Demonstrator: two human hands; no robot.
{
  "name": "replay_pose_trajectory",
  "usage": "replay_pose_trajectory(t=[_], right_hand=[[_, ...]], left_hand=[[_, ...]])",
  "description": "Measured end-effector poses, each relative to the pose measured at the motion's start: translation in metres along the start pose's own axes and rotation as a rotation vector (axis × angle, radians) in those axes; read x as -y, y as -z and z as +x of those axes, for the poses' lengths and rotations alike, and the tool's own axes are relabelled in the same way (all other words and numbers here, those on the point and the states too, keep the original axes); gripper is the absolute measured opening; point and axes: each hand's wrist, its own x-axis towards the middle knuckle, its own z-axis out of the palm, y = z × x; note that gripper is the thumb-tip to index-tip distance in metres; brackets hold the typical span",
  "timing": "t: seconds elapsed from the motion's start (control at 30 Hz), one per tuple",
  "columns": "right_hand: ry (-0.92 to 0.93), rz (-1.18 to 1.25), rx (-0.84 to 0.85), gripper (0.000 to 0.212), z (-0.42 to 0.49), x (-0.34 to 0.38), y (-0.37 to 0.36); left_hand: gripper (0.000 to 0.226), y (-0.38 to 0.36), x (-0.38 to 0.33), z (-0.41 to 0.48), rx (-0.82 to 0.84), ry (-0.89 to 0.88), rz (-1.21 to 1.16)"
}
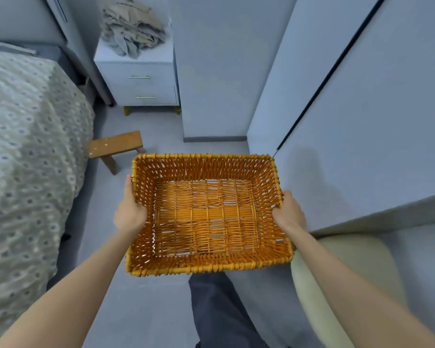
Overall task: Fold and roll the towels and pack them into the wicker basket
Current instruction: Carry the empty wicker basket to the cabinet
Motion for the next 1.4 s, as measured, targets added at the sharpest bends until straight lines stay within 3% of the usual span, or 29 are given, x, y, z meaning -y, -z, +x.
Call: replay_pose_trajectory(t=[0.37, 0.73, 1.03, 1.4], right_hand=[[-0.029, 0.009, -0.027, 0.03, 0.168, 0.115, -0.003], [-0.097, 0.043, -0.07, 0.035, 0.333, 0.189, -0.065], [-0.117, 0.148, -0.085, 0.034, 0.449, 0.18, -0.157], [-0.076, -0.035, -0.079, 0.033, 0.591, 0.115, -0.313]], left_hand=[[0.072, -0.001, -0.077, 0.189, -0.01, 0.04, 0.054], [0.072, -0.071, -0.109, 0.379, 0.108, 0.017, 0.003], [0.071, -0.19, -0.09, 0.49, 0.131, 0.001, 0.021], [0.072, -0.382, -0.018, 0.587, 0.118, 0.002, 0.071]])
